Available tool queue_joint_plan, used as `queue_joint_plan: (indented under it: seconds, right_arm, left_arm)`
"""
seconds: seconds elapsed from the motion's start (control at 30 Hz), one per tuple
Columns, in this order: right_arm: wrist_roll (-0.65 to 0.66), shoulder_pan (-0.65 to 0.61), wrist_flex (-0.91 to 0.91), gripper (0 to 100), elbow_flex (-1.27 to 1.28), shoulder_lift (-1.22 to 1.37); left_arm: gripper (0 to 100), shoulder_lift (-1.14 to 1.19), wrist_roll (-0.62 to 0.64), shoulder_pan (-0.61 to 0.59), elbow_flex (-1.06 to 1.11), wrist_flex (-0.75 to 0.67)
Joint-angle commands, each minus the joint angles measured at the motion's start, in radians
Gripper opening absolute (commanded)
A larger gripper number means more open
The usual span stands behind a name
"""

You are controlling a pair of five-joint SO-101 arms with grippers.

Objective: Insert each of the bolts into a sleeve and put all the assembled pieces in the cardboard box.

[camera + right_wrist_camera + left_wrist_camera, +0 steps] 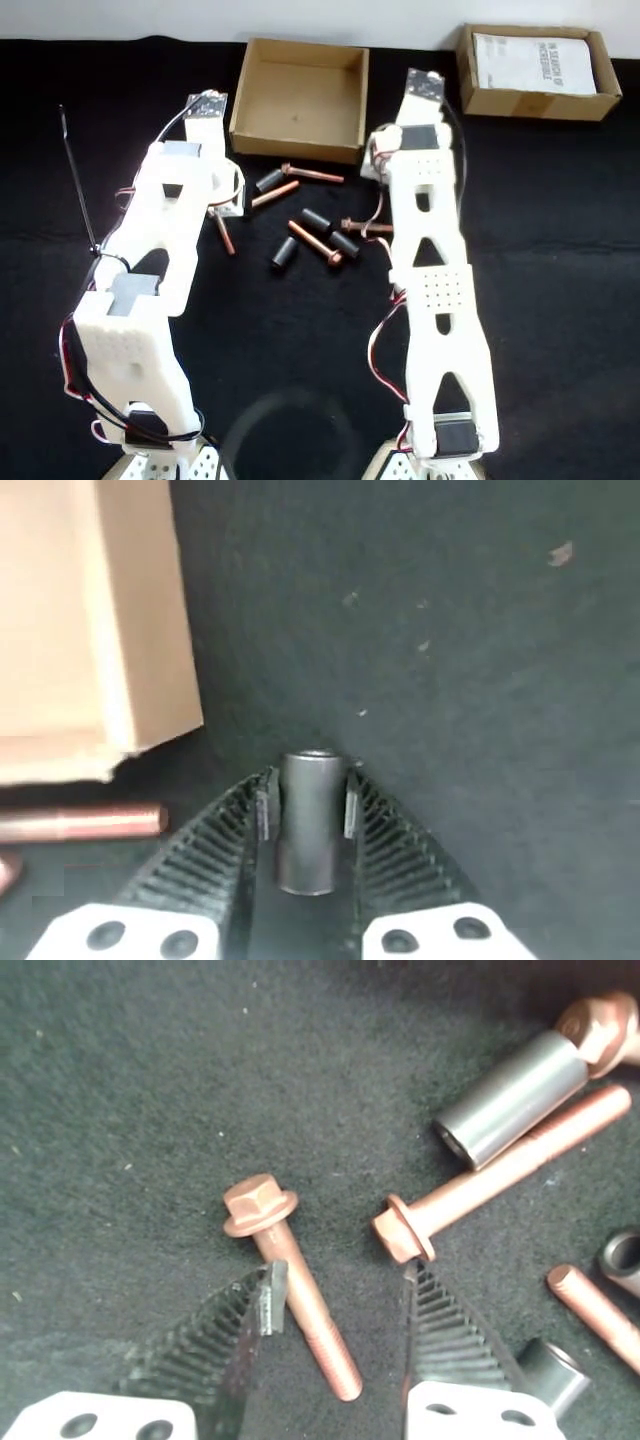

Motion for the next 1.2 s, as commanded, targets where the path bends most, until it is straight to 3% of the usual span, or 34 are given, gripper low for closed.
queue_joint_plan:
  seconds: [0.0,0.23,0.57,0.9,1.17]
  right_arm:
    - [0.075,0.030,0.127,0.7,-0.188,-0.119]
    - [0.092,0.051,0.188,0.7,-0.159,-0.346]
    - [0.095,0.056,0.191,0.7,-0.148,-0.664]
    - [0.109,0.077,0.193,0.6,-0.147,-0.808]
    - [0.146,0.076,0.193,0.6,-0.022,-0.983]
  left_arm:
    - [21,0.004,-0.006,-0.010,-0.022,-0.023]
    - [21,0.004,-0.006,0.056,-0.004,-0.018]
    - [21,-0.015,-0.006,0.028,0.042,-0.012]
    - [21,-0.194,-0.008,0.016,-0.125,0.450]
    - [20,-0.249,-0.011,0.001,-0.236,0.562]
